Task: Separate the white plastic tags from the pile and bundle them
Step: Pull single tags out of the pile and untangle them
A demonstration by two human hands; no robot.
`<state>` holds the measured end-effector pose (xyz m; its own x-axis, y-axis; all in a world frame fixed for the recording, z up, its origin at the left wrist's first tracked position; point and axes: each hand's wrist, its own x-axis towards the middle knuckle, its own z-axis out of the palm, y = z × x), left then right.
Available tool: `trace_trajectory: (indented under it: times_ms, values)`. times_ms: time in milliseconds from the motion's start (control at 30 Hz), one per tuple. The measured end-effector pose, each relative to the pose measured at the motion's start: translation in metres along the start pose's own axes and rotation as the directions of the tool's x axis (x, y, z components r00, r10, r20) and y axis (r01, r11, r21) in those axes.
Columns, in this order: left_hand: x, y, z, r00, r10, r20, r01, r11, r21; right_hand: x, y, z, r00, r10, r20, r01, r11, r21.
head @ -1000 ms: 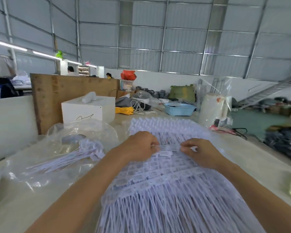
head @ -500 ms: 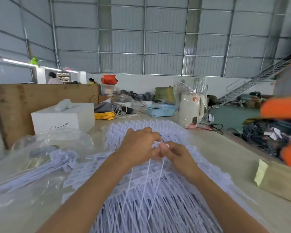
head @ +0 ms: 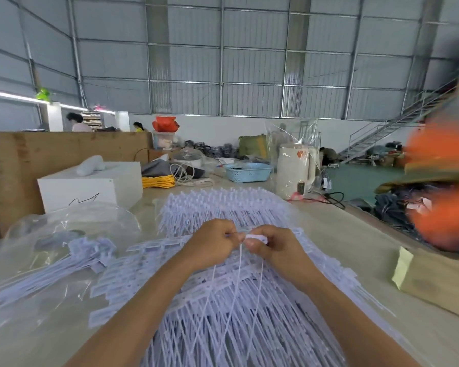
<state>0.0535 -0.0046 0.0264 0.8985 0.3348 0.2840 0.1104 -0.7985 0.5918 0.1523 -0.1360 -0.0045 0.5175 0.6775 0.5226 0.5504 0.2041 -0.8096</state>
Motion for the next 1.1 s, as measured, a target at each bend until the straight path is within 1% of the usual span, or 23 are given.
trace_trajectory:
  times_ms: [67, 133, 200, 233, 300, 333, 367, 400, 467, 533, 600, 633, 667, 700, 733, 800, 833, 900, 933, 967, 1000, 1067, 1100]
  values:
    - [0.000, 0.003, 0.002, 0.999, -0.032, 0.007, 0.033, 0.996, -0.088, 0.001, 0.001, 0.001, 0.999, -0.032, -0.017, 0.031, 0.997, -0.066]
    - [0.000, 0.004, 0.002, 0.996, -0.083, 0.022, 0.086, 0.973, -0.213, 0.003, 0.004, 0.003, 0.996, -0.078, -0.044, 0.070, 0.986, -0.152]
    - [0.000, 0.006, 0.000, 0.989, -0.143, 0.040, 0.149, 0.941, -0.304, 0.003, 0.005, 0.004, 0.984, -0.167, -0.058, 0.148, 0.958, -0.247]
    - [0.000, 0.007, 0.000, 0.983, -0.175, 0.064, 0.186, 0.915, -0.357, 0.003, 0.006, 0.004, 0.966, -0.252, -0.052, 0.224, 0.923, -0.314]
    - [0.000, 0.011, -0.001, 0.963, -0.230, 0.141, 0.270, 0.840, -0.470, 0.004, 0.008, 0.004, 0.899, -0.438, -0.015, 0.384, 0.803, -0.455]
    - [0.000, 0.013, -0.001, 0.959, -0.232, 0.165, 0.284, 0.820, -0.497, 0.005, 0.009, 0.004, 0.873, -0.487, -0.003, 0.424, 0.762, -0.489]
    - [-0.001, 0.014, -0.002, 0.960, -0.225, 0.169, 0.280, 0.813, -0.510, 0.006, 0.009, 0.003, 0.865, -0.501, -0.010, 0.434, 0.758, -0.487]
    - [-0.001, 0.015, -0.003, 0.962, -0.218, 0.163, 0.271, 0.809, -0.521, 0.007, 0.008, 0.002, 0.869, -0.493, -0.031, 0.427, 0.782, -0.454]
    - [-0.001, 0.017, -0.005, 0.968, -0.206, 0.142, 0.250, 0.816, -0.521, 0.006, 0.005, 0.004, 0.901, -0.427, -0.080, 0.371, 0.851, -0.371]
    - [0.000, 0.018, -0.007, 0.965, -0.221, 0.144, 0.264, 0.826, -0.497, 0.006, 0.000, 0.009, 0.949, -0.294, -0.115, 0.258, 0.932, -0.255]
    - [0.000, 0.020, -0.011, 0.961, -0.201, 0.191, 0.269, 0.841, -0.470, 0.007, -0.005, 0.010, 0.973, -0.155, -0.170, 0.123, 0.975, -0.185]
    - [-0.001, 0.020, -0.014, 0.958, -0.168, 0.232, 0.261, 0.848, -0.462, 0.009, -0.006, 0.006, 0.969, -0.083, -0.234, 0.041, 0.984, -0.175]
    - [-0.003, 0.019, -0.016, 0.955, -0.129, 0.267, 0.244, 0.851, -0.465, 0.011, -0.006, -0.002, 0.948, 0.000, -0.319, -0.052, 0.986, -0.156]
    - [-0.005, 0.017, -0.019, 0.955, -0.096, 0.279, 0.222, 0.856, -0.466, 0.013, -0.007, -0.012, 0.916, 0.086, -0.392, -0.138, 0.985, -0.107]
    - [-0.007, 0.016, -0.022, 0.961, -0.081, 0.266, 0.198, 0.870, -0.451, 0.015, -0.010, -0.022, 0.893, 0.161, -0.421, -0.192, 0.981, -0.033]
    - [-0.009, 0.013, -0.025, 0.971, -0.082, 0.226, 0.162, 0.917, -0.365, 0.021, -0.021, -0.035, 0.895, 0.269, -0.356, -0.231, 0.962, 0.145]
    - [-0.009, 0.012, -0.024, 0.967, -0.092, 0.236, 0.166, 0.933, -0.318, 0.025, -0.029, -0.038, 0.899, 0.312, -0.307, -0.244, 0.940, 0.238]
    - [-0.009, 0.014, -0.022, 0.955, -0.106, 0.276, 0.177, 0.953, -0.244, 0.033, -0.045, -0.040, 0.902, 0.394, -0.176, -0.285, 0.850, 0.444]
    - [-0.008, 0.014, -0.021, 0.952, -0.106, 0.286, 0.169, 0.965, -0.202, 0.036, -0.052, -0.039, 0.905, 0.417, -0.086, -0.320, 0.800, 0.507]
    - [-0.007, 0.015, -0.021, 0.954, -0.100, 0.284, 0.150, 0.976, -0.160, 0.038, -0.056, -0.037, 0.908, 0.419, 0.004, -0.363, 0.782, 0.506]
    - [-0.007, 0.015, -0.023, 0.959, -0.084, 0.272, 0.122, 0.985, -0.126, 0.039, -0.056, -0.035, 0.908, 0.411, 0.081, -0.405, 0.809, 0.426]
    - [-0.006, 0.012, -0.026, 0.969, -0.040, 0.244, 0.062, 0.995, -0.084, 0.039, -0.051, -0.023, 0.898, 0.394, 0.196, -0.420, 0.901, 0.113]
    - [-0.005, 0.009, -0.027, 0.974, -0.020, 0.225, 0.035, 0.997, -0.064, 0.039, -0.046, -0.016, 0.893, 0.385, 0.232, -0.397, 0.918, 0.002]
